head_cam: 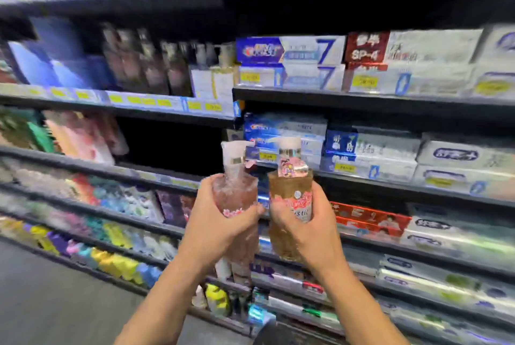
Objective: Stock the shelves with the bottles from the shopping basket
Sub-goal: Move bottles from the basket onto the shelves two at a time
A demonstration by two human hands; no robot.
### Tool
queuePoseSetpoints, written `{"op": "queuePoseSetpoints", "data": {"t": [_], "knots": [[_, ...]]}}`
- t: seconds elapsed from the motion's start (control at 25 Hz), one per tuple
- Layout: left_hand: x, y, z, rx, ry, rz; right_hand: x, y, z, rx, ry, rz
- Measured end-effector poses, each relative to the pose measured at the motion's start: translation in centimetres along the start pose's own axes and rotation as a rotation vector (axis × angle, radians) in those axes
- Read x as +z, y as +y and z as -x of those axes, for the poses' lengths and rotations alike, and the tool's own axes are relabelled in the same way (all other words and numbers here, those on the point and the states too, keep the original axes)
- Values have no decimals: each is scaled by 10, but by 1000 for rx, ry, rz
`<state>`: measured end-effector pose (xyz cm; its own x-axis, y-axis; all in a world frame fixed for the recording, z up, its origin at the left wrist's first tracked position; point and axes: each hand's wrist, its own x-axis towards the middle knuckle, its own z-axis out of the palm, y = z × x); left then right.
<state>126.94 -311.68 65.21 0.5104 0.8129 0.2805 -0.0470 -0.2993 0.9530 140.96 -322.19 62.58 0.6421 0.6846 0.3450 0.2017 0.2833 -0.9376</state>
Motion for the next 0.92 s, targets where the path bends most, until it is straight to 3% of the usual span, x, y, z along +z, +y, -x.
{"op": "queuePoseSetpoints", "data": {"t": [0.4,0.92], "knots": [[-113,85,0,153,139,16,102,-74,-18,-147,-189,-135],[-360,59,-81,203,147,-23,322,-83,-53,-242,-95,-83]]}}
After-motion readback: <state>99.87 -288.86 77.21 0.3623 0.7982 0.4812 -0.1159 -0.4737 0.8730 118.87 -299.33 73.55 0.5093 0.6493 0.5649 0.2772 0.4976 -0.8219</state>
